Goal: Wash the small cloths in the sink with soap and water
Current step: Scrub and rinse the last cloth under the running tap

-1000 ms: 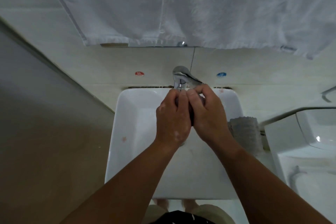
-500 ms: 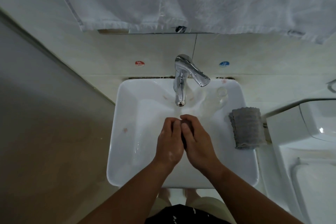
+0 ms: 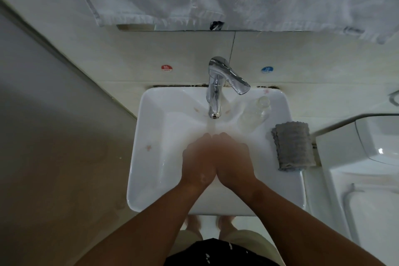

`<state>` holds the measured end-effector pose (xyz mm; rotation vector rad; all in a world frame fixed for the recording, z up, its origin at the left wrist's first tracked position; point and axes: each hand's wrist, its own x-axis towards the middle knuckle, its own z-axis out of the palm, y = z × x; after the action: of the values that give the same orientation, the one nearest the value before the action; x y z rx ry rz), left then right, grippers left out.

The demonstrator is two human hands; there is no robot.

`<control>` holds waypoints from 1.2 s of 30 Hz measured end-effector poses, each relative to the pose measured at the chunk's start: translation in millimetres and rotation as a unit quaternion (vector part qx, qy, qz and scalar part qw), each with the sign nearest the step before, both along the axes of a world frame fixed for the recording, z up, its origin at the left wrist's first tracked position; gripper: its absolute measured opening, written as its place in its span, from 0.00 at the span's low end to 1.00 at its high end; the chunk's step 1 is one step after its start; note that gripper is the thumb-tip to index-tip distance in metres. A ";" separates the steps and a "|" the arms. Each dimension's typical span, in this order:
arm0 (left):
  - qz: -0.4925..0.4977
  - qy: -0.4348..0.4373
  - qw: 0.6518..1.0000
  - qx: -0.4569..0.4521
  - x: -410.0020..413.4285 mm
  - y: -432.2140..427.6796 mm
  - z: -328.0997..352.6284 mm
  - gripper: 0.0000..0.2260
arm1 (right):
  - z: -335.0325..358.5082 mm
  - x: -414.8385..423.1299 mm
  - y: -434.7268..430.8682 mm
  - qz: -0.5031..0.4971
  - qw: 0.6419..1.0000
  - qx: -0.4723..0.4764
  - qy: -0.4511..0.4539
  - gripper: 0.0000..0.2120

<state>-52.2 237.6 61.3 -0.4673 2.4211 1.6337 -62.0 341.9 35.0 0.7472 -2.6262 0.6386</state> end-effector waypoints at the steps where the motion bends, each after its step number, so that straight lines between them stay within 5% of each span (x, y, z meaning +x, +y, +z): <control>1: 0.011 0.019 0.999 -0.026 -1.8 1.6 6.1 0.19 | -0.9 -1.2 0.1 -0.001 1.000 0.009 0.003 0.20; 4: -0.014 0.068 0.992 -0.110 -0.7 1.5 3.2 0.35 | -1.6 -3.1 1.0 -0.010 1.000 0.027 0.012 0.21; 9: 0.023 -0.055 0.996 -0.061 -2.8 2.0 -1.4 0.25 | -9.8 -3.8 1.5 -0.004 0.998 0.059 0.016 0.17; 12: 0.018 -0.103 0.994 0.016 -2.8 4.1 -0.4 0.25 | -8.4 -4.9 4.3 -0.049 0.993 0.021 -0.107 0.12; 16: 0.064 -0.166 0.968 0.176 -6.9 1.8 0.1 0.21 | 8.4 -3.2 -4.4 -0.122 0.946 -0.146 -0.262 0.12; 20: 0.085 -0.120 0.982 0.122 -4.3 -8.9 -9.2 0.14 | 8.9 -0.4 -3.0 -0.112 0.923 -0.214 -0.299 0.08; 25: 0.023 -0.050 0.998 0.032 -0.7 -15.3 -18.9 0.08 | 16.3 -0.9 4.4 -0.138 0.814 -0.283 -0.489 0.15; 30: -0.010 0.011 0.997 -0.076 3.9 -11.9 -24.9 0.10 | 16.4 -3.3 -2.6 -0.148 0.865 -0.176 -0.446 0.16; 36: -0.008 0.088 0.985 -0.145 -0.7 -6.3 -17.5 0.19 | 16.7 -3.2 -13.0 -0.171 0.860 -0.255 -0.407 0.12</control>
<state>-52.9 231.3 43.8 -0.3568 2.8027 1.3725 -65.2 328.8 51.7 -0.2273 -2.9085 1.7355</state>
